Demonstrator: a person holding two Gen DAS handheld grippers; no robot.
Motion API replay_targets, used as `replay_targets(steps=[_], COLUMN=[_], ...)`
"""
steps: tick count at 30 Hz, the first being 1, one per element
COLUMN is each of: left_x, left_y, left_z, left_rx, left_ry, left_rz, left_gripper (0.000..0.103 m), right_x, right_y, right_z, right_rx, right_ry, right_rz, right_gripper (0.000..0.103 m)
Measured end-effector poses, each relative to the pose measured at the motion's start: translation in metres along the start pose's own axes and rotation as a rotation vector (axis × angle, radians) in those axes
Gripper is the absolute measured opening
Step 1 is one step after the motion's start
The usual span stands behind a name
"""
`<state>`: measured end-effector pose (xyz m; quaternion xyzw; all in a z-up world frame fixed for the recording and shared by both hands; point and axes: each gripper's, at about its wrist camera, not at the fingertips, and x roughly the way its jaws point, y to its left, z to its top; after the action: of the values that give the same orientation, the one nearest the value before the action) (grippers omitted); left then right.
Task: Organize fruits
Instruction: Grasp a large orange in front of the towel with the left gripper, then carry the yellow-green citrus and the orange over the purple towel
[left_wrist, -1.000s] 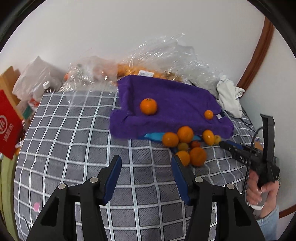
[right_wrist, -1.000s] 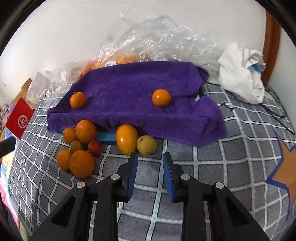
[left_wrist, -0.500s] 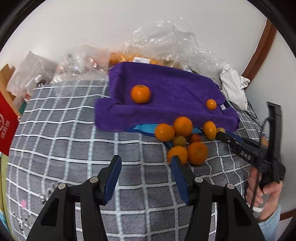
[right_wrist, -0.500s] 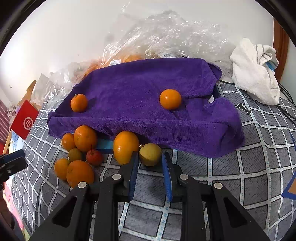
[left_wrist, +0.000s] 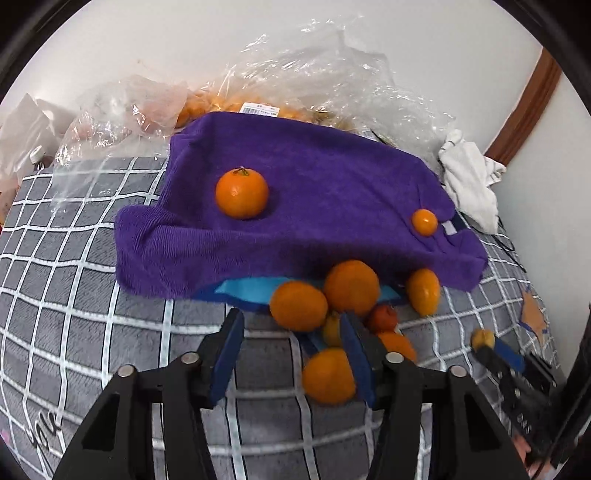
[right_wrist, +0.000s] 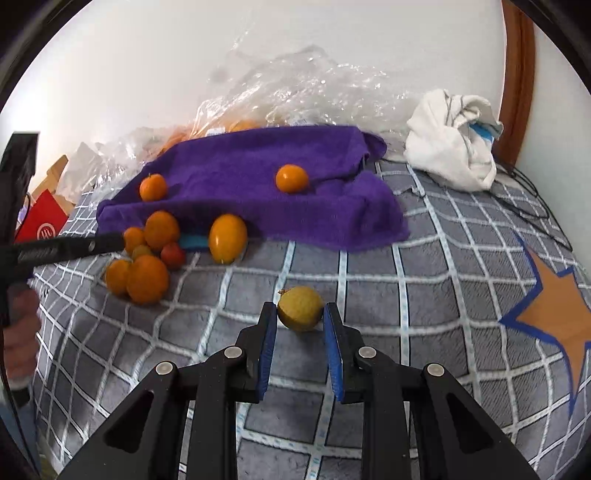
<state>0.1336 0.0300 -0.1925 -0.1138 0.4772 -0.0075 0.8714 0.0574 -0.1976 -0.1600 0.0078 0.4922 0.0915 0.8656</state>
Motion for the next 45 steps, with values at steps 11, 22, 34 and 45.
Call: replay_targets(steps=[11, 22, 34, 45], left_x=[0.021, -0.017, -0.018, -0.02], left_y=[0.012, 0.043, 0.048, 0.051], left_z=[0.003, -0.015, -0.044, -0.045], left_rx=[-0.082, -0.069, -0.062, -0.069], left_ry=[0.011, 0.033, -0.093, -0.118], left_rz=[-0.122, -0.075, -0.021, -0.095], left_gripper=[0.035, 0.035, 0.035, 0.035], right_x=[0.008, 0.011, 0.006, -0.007], right_y=[-0.003, 0.001, -0.004, -0.009], right_z=[0.0, 0.002, 0.0, -0.002], right_rx=[0.02, 0.01, 0.038, 0.063], right_ry=[0.026, 0.025, 0.022, -0.042], right_rz=[0.013, -0.009, 0.022, 0.069], right_gripper=[0.026, 0.026, 0.026, 0.026])
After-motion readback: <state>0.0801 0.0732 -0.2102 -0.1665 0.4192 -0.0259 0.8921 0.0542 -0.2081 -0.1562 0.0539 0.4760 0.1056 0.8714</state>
